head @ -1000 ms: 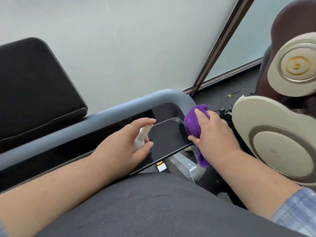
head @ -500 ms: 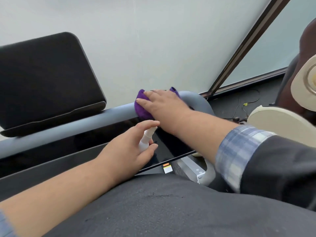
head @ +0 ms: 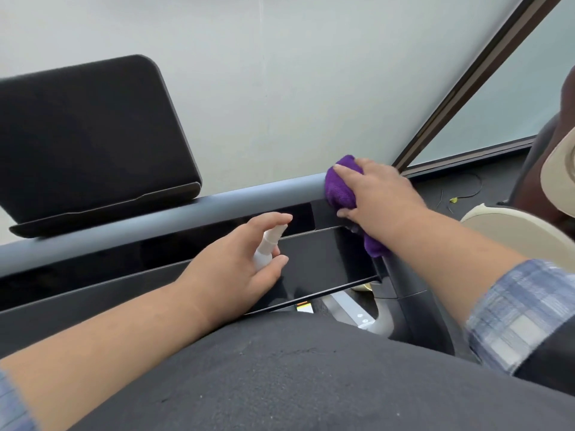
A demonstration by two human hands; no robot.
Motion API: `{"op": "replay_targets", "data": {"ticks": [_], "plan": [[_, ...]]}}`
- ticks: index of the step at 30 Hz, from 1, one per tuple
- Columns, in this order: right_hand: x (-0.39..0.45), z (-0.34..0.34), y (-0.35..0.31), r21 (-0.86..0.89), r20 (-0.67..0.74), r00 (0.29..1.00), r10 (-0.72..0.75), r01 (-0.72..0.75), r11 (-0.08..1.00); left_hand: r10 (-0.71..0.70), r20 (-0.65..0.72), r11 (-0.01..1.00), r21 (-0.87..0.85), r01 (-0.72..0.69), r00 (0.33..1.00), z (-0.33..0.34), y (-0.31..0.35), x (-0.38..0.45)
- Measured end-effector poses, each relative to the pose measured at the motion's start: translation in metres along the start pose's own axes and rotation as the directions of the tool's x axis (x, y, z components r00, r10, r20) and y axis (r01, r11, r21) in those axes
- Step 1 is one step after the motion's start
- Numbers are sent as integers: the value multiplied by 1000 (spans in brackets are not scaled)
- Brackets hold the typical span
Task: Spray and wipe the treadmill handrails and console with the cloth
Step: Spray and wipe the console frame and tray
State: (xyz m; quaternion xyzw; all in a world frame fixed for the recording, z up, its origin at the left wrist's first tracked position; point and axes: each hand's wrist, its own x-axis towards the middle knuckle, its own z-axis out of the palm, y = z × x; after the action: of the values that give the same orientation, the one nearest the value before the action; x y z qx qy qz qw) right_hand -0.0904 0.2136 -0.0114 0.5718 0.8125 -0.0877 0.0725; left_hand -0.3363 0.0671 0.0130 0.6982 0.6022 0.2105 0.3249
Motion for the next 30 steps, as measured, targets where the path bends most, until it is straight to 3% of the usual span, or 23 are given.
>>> {"op": "replay_targets", "data": {"ticks": [5, 9, 12, 16, 22, 30], "plan": [[20, 6, -84, -101, -3, 954, -301, 299, 949, -4, -13, 1000, 9, 4, 1000, -2, -8, -8], [19, 8, -106, -47, -32, 941, -336, 335, 941, 5, -11, 999, 33, -5, 1000, -2, -5, -5], [10, 7, -79, 55, -56, 980, -189, 192, 980, 34, -2, 999, 11, -34, 999, -1, 0, 1], [-22, 13, -33, 53, -67, 994, 89, -86, 995, 92, 67, 996, 3, -92, 994, 5, 5, 11], [-80, 24, -21, 163, -61, 908, 415, -401, 901, 244, 219, 967, 15, -253, 945, 16, 15, 23], [-204, 54, -27, 227, -28, 767, 641, -620, 751, 394, 350, 901, 34, -432, 850, 38, 28, 28]]}}
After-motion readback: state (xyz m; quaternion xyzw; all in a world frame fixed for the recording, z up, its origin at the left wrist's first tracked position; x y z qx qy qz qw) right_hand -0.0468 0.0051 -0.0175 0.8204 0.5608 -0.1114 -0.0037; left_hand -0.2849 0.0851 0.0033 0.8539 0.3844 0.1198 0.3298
